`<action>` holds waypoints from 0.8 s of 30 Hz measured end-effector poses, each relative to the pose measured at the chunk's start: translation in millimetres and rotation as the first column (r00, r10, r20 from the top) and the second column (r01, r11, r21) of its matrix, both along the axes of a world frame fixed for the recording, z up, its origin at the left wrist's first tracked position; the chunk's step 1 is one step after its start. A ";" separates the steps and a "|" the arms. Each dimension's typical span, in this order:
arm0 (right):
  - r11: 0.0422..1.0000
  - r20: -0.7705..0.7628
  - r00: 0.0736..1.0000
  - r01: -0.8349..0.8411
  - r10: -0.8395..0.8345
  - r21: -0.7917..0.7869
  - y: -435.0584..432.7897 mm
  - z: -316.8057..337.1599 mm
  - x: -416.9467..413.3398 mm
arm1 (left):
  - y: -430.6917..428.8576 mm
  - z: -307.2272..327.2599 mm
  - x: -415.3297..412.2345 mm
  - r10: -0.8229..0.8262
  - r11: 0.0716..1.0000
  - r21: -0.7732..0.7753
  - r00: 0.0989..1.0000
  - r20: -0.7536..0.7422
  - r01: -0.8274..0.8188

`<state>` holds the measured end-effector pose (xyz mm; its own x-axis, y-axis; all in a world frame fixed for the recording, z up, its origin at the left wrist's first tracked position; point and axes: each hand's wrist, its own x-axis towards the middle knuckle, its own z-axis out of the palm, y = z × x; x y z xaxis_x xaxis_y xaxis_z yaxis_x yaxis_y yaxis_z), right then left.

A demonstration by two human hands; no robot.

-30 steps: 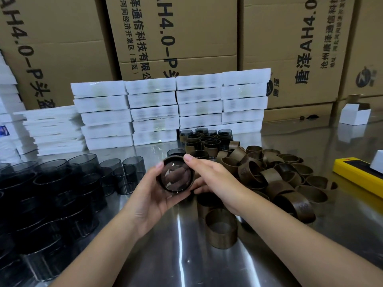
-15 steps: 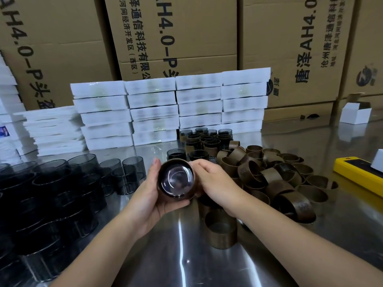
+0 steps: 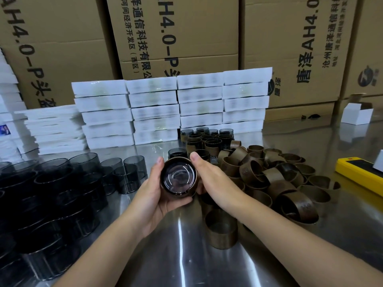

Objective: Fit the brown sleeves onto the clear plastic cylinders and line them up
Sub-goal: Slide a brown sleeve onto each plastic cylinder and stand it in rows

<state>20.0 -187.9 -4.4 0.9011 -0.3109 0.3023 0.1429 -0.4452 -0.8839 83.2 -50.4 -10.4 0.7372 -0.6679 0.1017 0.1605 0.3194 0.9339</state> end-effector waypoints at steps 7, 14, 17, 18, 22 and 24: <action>0.999 0.023 0.999 -0.036 0.036 0.011 0.4 -0.4 3.0 | -0.4 -1.9 1.8 0.027 1.000 0.011 0.999 0.042 -0.027; 1.000 -0.006 1.000 -0.027 0.027 0.009 -0.2 -3.1 5.9 | -2.1 -3.3 0.5 0.084 0.995 0.037 0.991 0.105 -0.088; 1.000 -0.020 1.000 -0.023 0.023 0.003 -0.8 -4.8 6.6 | -3.4 -3.5 -0.3 0.100 0.994 0.041 0.989 0.113 -0.106; 1.000 -0.023 0.999 -0.027 0.027 -0.001 -0.9 -5.1 6.7 | -3.9 -3.8 -0.2 0.105 0.993 0.041 0.988 0.114 -0.111; 0.998 -0.034 0.998 -0.050 0.049 -0.022 -0.4 -4.2 6.0 | -4.0 -5.0 0.6 0.117 0.991 0.045 0.986 0.122 -0.124; 0.998 -0.032 0.998 -0.055 0.054 -0.033 -1.0 -3.4 5.6 | -3.4 -5.1 1.0 0.123 0.991 0.043 0.985 0.121 -0.129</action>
